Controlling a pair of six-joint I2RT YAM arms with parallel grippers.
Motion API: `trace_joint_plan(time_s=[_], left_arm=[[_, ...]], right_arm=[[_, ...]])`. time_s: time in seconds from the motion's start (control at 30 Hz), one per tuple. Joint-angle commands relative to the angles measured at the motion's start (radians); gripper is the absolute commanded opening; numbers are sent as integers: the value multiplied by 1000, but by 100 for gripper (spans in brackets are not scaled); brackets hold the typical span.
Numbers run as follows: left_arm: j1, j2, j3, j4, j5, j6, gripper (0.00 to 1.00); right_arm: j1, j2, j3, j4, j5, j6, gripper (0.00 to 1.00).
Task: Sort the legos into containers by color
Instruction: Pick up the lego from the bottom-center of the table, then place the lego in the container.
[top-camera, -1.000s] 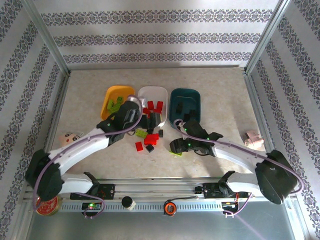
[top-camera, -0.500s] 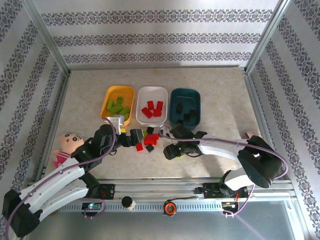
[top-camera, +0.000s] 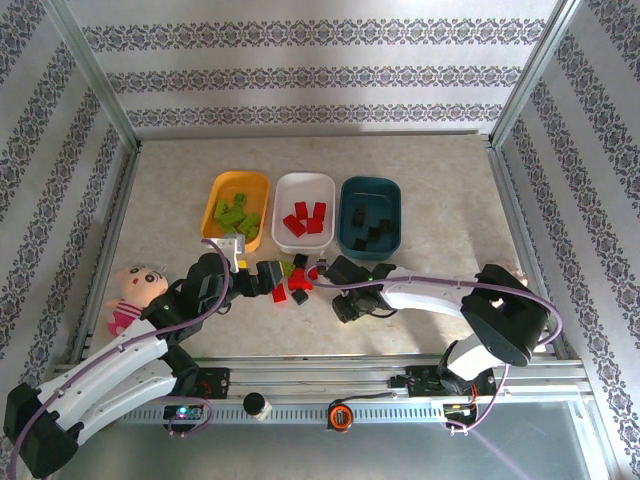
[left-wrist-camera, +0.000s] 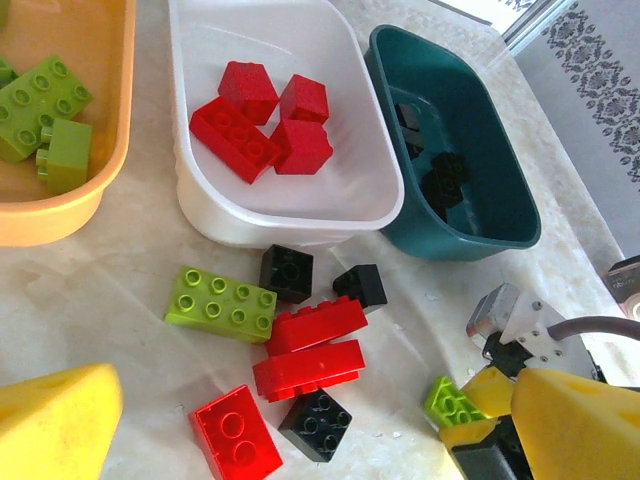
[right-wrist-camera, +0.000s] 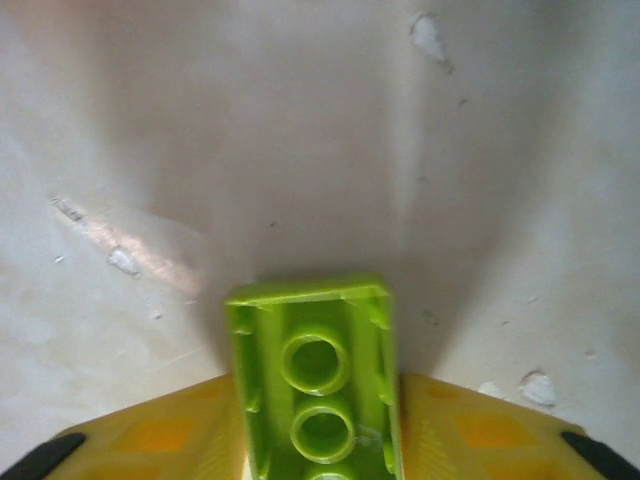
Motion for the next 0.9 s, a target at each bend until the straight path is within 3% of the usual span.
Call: trace_joint_plan(time_s=[0.0,0.2,0.37,0.63,0.87], left_arm=[[0,-15,-8,-48,-38,-3,100],[1,-44,-17,-87,-70,-1,100],[1,-102,-55,-118,-110,-32,100],[1,-247,-121,-173,-145,-90,100],[1,-308,-130,-247,-141,-113,100]], right_arm=[[16,21,10,3,-5,7,35],[0,-160,33,22,-33,-30,25],[-69,-225,149,81,-207,-68,24],[-93,141,558,198,-380,-66,24],[-102,525,989,170,-376,-22,25]])
